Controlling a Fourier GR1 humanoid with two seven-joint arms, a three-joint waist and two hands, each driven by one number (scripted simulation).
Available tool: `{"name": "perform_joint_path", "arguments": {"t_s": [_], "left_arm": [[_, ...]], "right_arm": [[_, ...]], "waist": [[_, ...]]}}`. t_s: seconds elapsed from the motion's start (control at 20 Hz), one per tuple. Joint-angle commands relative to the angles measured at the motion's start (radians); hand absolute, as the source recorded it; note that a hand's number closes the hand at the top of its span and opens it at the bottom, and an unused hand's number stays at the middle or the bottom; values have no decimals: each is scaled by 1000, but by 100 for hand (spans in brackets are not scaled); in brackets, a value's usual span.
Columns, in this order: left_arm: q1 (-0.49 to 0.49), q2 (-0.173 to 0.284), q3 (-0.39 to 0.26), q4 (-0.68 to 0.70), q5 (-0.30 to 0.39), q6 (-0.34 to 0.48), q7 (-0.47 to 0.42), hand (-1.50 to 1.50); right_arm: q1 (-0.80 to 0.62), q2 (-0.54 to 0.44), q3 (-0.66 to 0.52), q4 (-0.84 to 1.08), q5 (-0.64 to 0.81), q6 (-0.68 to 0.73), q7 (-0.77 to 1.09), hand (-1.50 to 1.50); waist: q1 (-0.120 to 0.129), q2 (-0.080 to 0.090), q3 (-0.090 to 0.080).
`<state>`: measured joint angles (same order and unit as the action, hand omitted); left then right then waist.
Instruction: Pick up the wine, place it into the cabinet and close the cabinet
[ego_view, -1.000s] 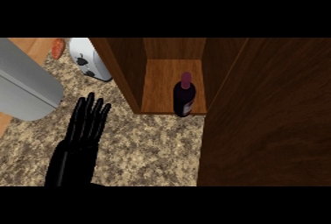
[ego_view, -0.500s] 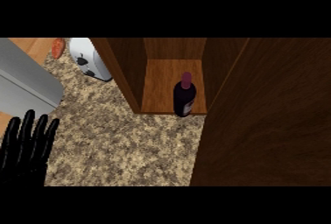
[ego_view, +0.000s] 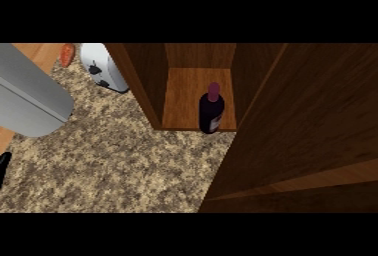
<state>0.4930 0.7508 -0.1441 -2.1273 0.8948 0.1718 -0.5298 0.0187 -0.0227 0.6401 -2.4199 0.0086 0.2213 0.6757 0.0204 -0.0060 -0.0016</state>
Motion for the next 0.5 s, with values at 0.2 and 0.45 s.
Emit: {"name": "perform_joint_path", "arguments": {"t_s": [0.2,0.45], "left_arm": [[83,40,208,40,101,-185,15,-150],[116,18,260,56,117,-267,43,-150]], "right_arm": [[-326,22,197,198,201,-272,5,150],[-556,22,174,301,150,-455,97,150]], "waist": [[8,1,-1],[5,3,0]]}}
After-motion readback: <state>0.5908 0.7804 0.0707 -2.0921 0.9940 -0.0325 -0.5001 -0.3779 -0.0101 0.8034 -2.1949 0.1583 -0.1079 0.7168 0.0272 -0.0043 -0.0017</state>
